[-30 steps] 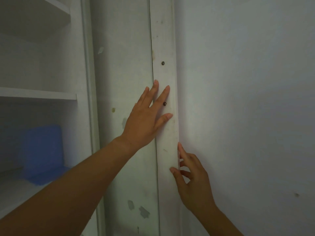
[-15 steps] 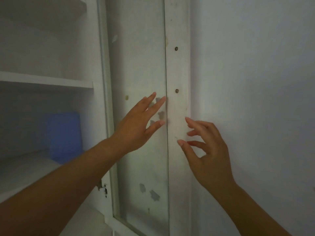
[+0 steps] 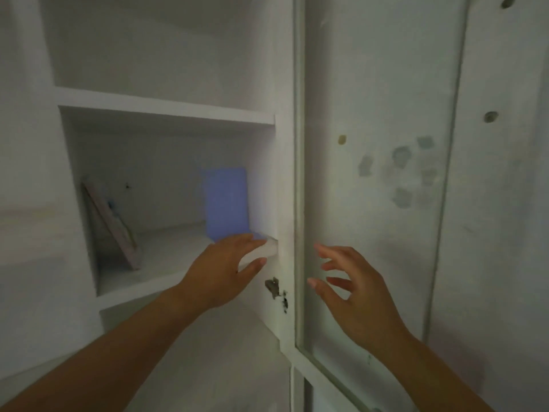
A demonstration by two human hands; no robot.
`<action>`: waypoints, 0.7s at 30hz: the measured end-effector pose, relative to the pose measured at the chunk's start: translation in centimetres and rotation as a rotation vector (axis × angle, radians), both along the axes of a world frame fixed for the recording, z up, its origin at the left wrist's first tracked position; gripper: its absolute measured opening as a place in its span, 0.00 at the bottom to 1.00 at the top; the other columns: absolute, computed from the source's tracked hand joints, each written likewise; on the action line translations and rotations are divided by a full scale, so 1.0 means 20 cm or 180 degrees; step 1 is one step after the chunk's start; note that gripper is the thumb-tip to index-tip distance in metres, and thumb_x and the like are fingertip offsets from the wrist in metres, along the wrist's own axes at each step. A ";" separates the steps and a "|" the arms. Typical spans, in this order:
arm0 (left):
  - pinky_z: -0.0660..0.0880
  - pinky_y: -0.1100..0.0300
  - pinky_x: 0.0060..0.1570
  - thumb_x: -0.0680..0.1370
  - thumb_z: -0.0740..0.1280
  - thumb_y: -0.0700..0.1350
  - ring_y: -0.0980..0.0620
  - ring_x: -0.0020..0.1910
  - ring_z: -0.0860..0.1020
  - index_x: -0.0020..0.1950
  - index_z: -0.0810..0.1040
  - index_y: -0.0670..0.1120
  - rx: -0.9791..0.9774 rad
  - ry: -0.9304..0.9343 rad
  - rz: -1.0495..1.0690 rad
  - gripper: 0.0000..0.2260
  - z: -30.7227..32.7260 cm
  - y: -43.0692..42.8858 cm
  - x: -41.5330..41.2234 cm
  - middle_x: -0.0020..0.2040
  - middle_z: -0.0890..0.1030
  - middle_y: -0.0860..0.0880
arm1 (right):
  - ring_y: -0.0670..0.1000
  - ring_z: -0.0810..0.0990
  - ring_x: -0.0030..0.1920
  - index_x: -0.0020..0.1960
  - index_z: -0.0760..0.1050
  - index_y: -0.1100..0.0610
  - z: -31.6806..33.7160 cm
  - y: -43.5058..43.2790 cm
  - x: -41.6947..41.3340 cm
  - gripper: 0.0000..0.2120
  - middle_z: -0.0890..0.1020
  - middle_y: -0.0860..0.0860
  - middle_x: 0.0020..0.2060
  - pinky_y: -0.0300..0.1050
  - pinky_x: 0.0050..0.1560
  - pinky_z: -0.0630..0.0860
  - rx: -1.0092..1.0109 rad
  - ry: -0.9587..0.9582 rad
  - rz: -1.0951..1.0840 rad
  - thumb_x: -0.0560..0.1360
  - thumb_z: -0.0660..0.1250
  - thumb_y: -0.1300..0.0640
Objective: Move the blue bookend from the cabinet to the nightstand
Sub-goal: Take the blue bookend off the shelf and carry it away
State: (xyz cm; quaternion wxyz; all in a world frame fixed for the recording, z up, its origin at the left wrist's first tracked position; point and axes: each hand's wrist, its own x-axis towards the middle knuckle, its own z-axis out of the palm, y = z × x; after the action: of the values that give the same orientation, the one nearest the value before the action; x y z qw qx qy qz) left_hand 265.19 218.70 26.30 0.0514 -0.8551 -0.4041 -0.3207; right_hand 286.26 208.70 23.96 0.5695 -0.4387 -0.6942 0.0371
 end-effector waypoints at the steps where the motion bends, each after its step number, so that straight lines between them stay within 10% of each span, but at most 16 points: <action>1: 0.62 0.55 0.67 0.68 0.44 0.68 0.54 0.68 0.66 0.68 0.68 0.56 -0.0008 0.0012 0.0090 0.34 -0.02 0.03 -0.05 0.69 0.70 0.53 | 0.43 0.75 0.53 0.61 0.71 0.45 -0.02 0.05 -0.03 0.19 0.75 0.43 0.54 0.35 0.51 0.75 -0.0045 0.0011 0.0058 0.71 0.68 0.53; 9: 0.58 0.68 0.62 0.69 0.47 0.66 0.57 0.66 0.68 0.66 0.70 0.55 0.0080 -0.0096 0.0288 0.32 -0.04 0.32 -0.30 0.67 0.71 0.55 | 0.43 0.75 0.53 0.61 0.72 0.48 -0.08 0.45 -0.26 0.19 0.74 0.42 0.55 0.30 0.50 0.73 -0.0164 0.0041 0.0319 0.72 0.69 0.57; 21: 0.66 0.61 0.61 0.70 0.53 0.63 0.50 0.61 0.73 0.66 0.70 0.48 0.0330 -0.0640 0.0083 0.30 0.11 0.70 -0.34 0.64 0.74 0.48 | 0.39 0.74 0.53 0.61 0.70 0.46 0.06 0.88 -0.34 0.20 0.73 0.40 0.52 0.34 0.51 0.75 0.0074 -0.0120 0.0280 0.71 0.69 0.55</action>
State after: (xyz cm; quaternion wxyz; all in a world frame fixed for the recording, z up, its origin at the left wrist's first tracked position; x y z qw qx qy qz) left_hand 258.45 232.66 28.56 0.0590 -0.8095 -0.4012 -0.4246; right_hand 279.42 226.32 25.26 0.5592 -0.4016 -0.7238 0.0458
